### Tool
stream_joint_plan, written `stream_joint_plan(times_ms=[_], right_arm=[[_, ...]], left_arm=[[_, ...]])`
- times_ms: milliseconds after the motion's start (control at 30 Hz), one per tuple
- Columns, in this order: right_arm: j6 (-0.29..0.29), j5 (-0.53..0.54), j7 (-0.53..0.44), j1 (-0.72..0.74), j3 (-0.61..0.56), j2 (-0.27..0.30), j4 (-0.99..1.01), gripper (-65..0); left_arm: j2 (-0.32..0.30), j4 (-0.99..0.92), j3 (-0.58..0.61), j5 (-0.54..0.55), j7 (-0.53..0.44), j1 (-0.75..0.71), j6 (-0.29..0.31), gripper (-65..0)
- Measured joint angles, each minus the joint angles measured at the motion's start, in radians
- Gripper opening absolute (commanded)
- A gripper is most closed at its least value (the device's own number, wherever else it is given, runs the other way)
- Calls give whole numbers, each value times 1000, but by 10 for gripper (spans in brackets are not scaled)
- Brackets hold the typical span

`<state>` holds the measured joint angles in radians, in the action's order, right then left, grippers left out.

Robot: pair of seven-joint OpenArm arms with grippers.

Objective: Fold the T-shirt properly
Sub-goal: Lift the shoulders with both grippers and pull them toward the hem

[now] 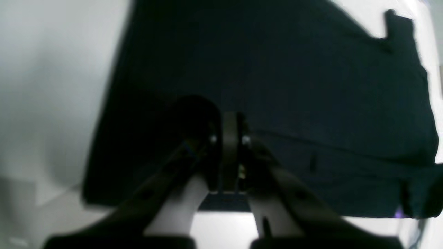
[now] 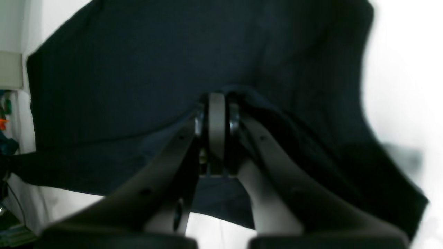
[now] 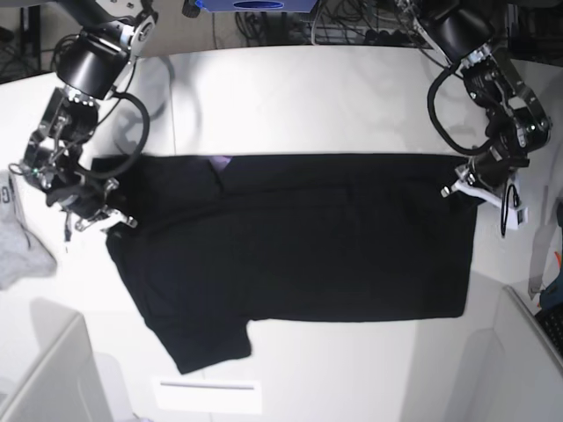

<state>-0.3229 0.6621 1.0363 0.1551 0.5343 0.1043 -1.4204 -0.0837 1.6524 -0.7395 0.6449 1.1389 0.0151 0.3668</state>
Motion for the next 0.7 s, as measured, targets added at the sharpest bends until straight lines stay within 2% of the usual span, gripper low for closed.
stream_joint_plan(times_ms=[200, 333, 433, 700], right_arm=[[2, -2, -13, 44, -2, 1, 89, -650], [3, 0, -43, 55, -12, 25, 103, -650], [3, -8, -42, 69, -53, 29, 124, -650], [3, -9, -73, 90, -62, 43, 195, -650]], left_arm=[[-10, -72, -8, -24, 0, 51, -1, -650], [-21, -86, -8, -22, -2, 63, -1, -650], [-21, -86, -10, -19, -54, 58, -1, -650], [-20, -117, 1, -18, -60, 68, -1, -650]])
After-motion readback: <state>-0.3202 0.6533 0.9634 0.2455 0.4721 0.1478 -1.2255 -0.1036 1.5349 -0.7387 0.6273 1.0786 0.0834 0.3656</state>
